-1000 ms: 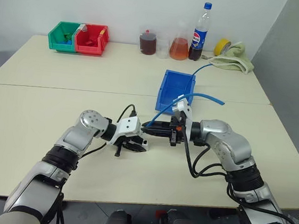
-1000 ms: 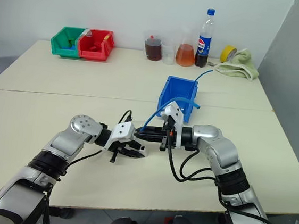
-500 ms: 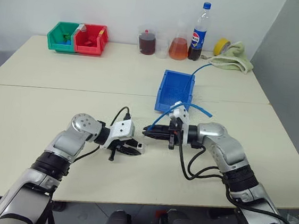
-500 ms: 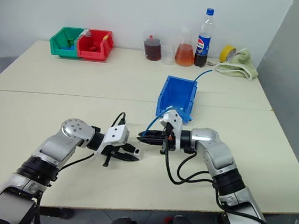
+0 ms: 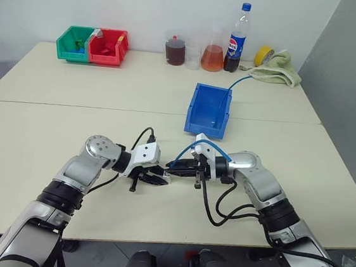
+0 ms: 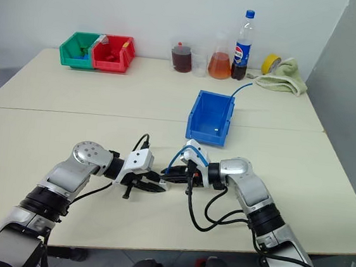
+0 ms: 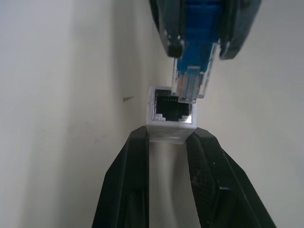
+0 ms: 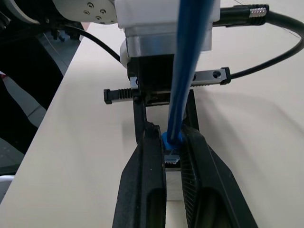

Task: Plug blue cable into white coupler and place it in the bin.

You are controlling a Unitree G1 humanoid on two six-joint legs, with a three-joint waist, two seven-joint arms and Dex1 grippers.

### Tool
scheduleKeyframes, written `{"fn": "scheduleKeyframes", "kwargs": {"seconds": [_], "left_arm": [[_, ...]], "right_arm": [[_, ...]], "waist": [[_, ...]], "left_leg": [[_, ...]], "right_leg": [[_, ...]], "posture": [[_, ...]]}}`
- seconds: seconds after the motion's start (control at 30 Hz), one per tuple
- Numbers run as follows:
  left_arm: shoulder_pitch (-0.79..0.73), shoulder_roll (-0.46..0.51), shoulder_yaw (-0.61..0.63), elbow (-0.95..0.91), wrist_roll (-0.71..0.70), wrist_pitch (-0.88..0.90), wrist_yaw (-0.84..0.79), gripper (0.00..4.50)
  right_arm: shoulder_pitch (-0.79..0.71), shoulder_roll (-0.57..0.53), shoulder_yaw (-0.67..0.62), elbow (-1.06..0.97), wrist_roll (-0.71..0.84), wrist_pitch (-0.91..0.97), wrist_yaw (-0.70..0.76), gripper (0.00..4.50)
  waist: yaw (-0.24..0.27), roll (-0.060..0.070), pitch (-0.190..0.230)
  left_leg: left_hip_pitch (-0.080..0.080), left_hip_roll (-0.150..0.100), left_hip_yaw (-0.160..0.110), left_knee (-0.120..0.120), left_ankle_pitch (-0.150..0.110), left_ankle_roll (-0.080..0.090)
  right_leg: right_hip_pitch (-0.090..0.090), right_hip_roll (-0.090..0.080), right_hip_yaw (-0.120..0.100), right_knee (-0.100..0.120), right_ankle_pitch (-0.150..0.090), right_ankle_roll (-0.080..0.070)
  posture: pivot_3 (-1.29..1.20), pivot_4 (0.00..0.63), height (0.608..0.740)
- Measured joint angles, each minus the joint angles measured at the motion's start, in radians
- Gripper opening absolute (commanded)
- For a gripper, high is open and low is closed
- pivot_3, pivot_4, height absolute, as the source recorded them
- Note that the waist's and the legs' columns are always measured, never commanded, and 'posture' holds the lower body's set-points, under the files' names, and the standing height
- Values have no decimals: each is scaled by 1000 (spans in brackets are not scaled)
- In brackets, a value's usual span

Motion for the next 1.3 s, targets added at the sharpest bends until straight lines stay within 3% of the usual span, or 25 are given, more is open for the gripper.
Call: {"fn": "scheduleKeyframes", "kwargs": {"seconds": [0.73,1.3], "left_arm": [[-8,-1,-1,10,5,2,-1,794],[-8,4,-1,11,6,3,1,794]], "right_arm": [[-39,23,22,71,-98,-103,35,145],[-66,67,16,122,-97,-69,29,145]], "waist": [[-1,0,0],[-2,0,0]], "left_leg": [[1,0,0,0,0,0],[4,1,0,0,1,0]], "right_leg": [[0,0,0,0,0,0],[3,1,0,1,0,-1]], "posture": [[0,150,740],[0,150,740]]}}
